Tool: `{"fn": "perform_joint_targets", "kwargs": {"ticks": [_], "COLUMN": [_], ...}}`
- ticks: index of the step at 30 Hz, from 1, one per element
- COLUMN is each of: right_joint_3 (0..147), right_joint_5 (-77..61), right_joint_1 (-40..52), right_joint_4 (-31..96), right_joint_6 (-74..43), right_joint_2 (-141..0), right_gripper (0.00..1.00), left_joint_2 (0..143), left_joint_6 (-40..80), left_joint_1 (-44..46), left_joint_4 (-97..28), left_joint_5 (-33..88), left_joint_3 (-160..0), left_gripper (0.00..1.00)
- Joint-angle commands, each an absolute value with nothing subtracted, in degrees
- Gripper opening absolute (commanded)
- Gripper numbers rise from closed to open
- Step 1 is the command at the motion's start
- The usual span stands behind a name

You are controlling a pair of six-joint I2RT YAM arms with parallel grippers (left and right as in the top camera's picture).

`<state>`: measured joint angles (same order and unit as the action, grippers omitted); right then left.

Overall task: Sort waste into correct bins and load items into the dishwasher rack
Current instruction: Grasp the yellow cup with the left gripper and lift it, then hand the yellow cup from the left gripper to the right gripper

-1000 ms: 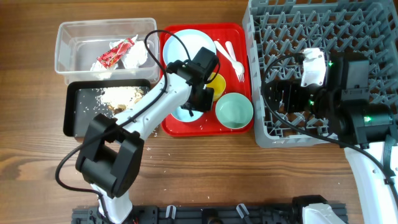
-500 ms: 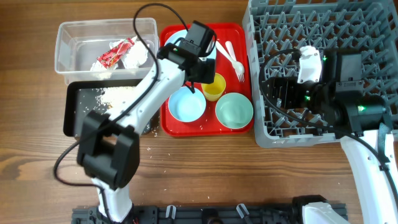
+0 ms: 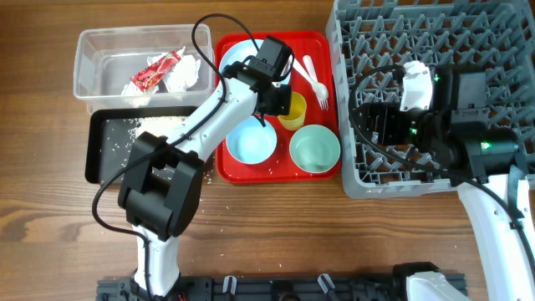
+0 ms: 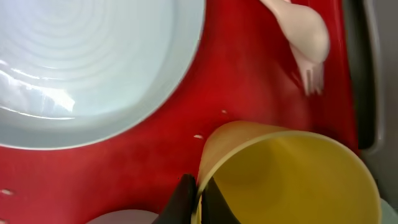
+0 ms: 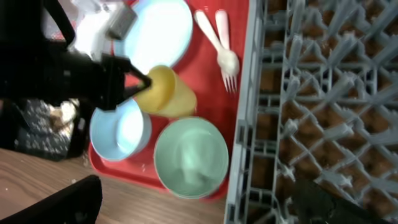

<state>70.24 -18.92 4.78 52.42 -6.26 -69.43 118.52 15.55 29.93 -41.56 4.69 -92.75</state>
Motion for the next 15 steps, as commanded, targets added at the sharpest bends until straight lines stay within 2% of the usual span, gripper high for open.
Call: {"fn": "perform_joint_targets", "kwargs": {"ticks": [1,4,7,10,15], "right_joint_3": [71.4,71.4,71.4,71.4,71.3], "right_joint_5": [-23.5,-28.8,-33.0,-37.5,-50.1], "right_joint_1": [4.8,4.8,4.8,4.8,4.8], "right_joint_4": [49.1,45.8,43.9,42.8,36.3], "right_joint_6": [-8.0,-8.1,-8.1,-7.8,-7.6], "right_joint_2": [-69.6,-69.7,-70.3,-71.9,-74.9], "right_gripper": [0.99,1.00,1.00,0.99,1.00], "left_joint_2": [114.4,110.1,107.8,107.7,107.7], "left_joint_6": [15.9,18.0,18.5,18.5,18.5], "left_joint_1": [25.3,19.9,14.6,12.0,11.8], "left_joint_4": [-41.7,-41.7,-42.0,-42.0,-42.0], "left_joint_5": [19.2,34.7,55.7,70.1,80.1], "left_joint_3": [-94.9,-95.3,-95.3,-95.3,-95.3], "left_gripper": [0.04,0.04,0.04,0.04,0.04]}}
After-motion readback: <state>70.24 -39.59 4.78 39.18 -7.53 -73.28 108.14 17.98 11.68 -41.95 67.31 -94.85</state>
